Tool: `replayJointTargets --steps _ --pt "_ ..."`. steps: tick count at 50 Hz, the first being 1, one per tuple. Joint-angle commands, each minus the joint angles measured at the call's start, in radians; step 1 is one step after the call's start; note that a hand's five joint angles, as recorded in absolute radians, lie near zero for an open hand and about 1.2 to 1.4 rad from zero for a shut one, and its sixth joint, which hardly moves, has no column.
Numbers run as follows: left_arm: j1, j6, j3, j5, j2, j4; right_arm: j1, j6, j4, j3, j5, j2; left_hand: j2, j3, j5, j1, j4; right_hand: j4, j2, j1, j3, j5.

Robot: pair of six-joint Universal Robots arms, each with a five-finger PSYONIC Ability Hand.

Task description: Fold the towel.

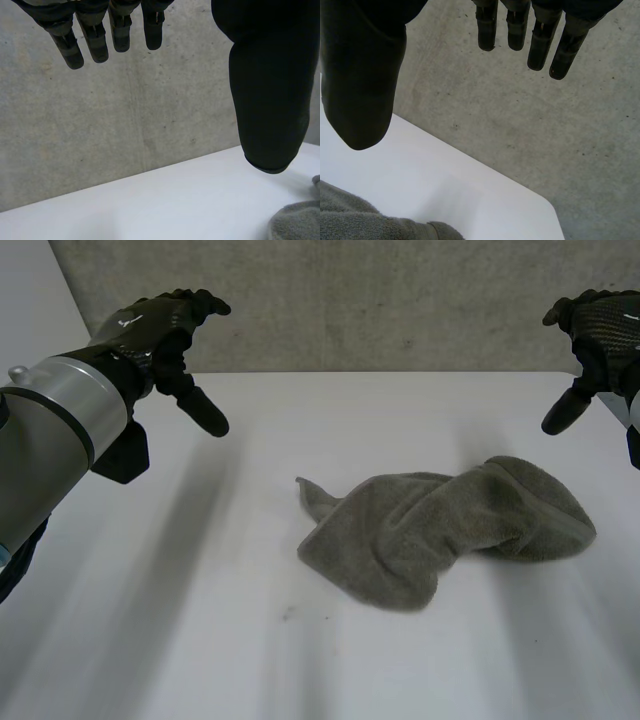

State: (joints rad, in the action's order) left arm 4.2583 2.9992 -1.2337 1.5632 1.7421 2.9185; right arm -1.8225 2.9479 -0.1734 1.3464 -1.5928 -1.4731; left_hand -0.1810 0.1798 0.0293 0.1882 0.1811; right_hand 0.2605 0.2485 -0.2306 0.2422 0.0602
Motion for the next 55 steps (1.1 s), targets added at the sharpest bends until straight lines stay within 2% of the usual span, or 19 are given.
replayJointTargets --steps 1,12,17,20,23,33,38,40,41,42,43,44,46,47,49,51,55 --pt "-0.001 0.012 0.003 0.011 -0.006 0.001 0.000 0.002 0.000 -0.003 0.005 0.000 -0.009 0.010 -0.014 0.002 0.009 -0.086 -0.074 0.056 -0.068 -0.060" --pt "-0.001 0.029 0.003 0.037 -0.013 -0.012 0.009 -0.006 -0.001 -0.009 0.011 0.000 -0.006 0.007 -0.017 -0.001 0.006 -0.086 -0.074 0.056 -0.068 -0.060" --pt "-0.001 0.121 0.007 0.092 -0.021 -0.012 0.022 -0.007 -0.003 -0.012 0.027 0.000 -0.006 0.007 -0.017 -0.001 0.006 -0.086 -0.074 0.056 -0.068 -0.060" --pt "-0.001 0.202 0.011 0.142 -0.018 -0.012 0.037 -0.009 -0.001 -0.015 0.085 0.000 -0.006 0.007 -0.017 -0.001 0.006 -0.086 -0.074 0.056 -0.068 -0.060" --pt "0.002 0.207 0.013 0.146 -0.018 -0.012 0.057 -0.007 -0.001 -0.016 0.115 0.000 -0.006 0.007 -0.017 -0.001 0.006 -0.086 -0.074 0.056 -0.068 -0.060" --pt "-0.001 0.199 0.022 0.146 -0.024 -0.012 0.080 -0.006 -0.003 -0.018 0.128 0.000 -0.006 0.007 -0.017 -0.001 0.006 -0.086 -0.074 0.056 -0.068 -0.060" --pt "0.002 0.123 0.000 0.133 -0.021 -0.008 0.081 -0.020 -0.028 -0.027 0.162 0.004 -0.012 0.013 -0.011 0.005 0.012 -0.086 -0.074 0.056 -0.068 -0.060" --pt "0.002 0.078 -0.016 0.129 -0.019 -0.007 0.083 -0.032 -0.047 -0.039 0.189 0.014 -0.009 0.010 -0.014 0.002 0.009 -0.086 -0.074 0.056 -0.068 -0.060" --pt "0.002 0.078 -0.016 0.129 -0.019 -0.007 0.089 -0.062 -0.093 -0.067 0.248 0.045 -0.009 0.010 -0.014 0.002 0.009 -0.086 -0.074 0.056 -0.068 -0.060" --pt "0.003 0.035 -0.032 0.118 -0.019 -0.007 0.089 -0.063 -0.093 -0.067 0.249 0.045 -0.012 0.013 -0.011 0.005 0.012 -0.086 -0.074 0.056 -0.068 -0.060" --pt "0.003 0.035 -0.032 0.118 -0.019 -0.007 0.103 -0.099 -0.141 -0.105 0.308 0.084 -0.012 0.013 -0.011 0.005 0.012 -0.086 -0.074 0.056 -0.068 -0.060" --pt "0.000 -0.020 -0.053 0.092 -0.006 -0.002 0.123 -0.137 -0.181 -0.146 0.365 0.130 -0.012 0.013 -0.011 0.005 0.012 -0.086 -0.074 0.056 -0.068 -0.060" --pt "0.008 -0.089 -0.087 0.031 0.031 0.013 0.133 -0.170 -0.211 -0.192 0.394 0.175 -0.012 0.013 -0.011 0.005 0.012 -0.086 -0.074 0.056 -0.068 -0.060" --pt "0.008 -0.089 -0.087 0.031 0.031 0.013 0.134 -0.170 -0.212 -0.193 0.395 0.175 -0.012 0.013 -0.011 0.005 0.012 -0.086 -0.074 0.056 -0.068 -0.060" --pt "-0.004 -0.124 -0.099 -0.011 0.097 0.031 0.134 -0.207 -0.265 -0.306 0.444 0.287 -0.018 0.019 -0.005 0.011 0.018 -0.086 -0.074 0.056 -0.068 -0.060" --pt "-0.015 -0.140 -0.102 -0.023 0.129 0.044 0.134 -0.214 -0.285 -0.352 0.454 0.334 -0.024 0.025 0.001 0.016 0.024 -0.086 -0.074 0.056 -0.068 -0.060" --pt "-0.095 -0.157 -0.093 -0.026 0.252 0.094 0.126 -0.246 -0.330 -0.453 0.488 0.462 -0.041 0.043 0.018 0.034 0.041 -0.086 -0.074 0.056 -0.068 -0.060"
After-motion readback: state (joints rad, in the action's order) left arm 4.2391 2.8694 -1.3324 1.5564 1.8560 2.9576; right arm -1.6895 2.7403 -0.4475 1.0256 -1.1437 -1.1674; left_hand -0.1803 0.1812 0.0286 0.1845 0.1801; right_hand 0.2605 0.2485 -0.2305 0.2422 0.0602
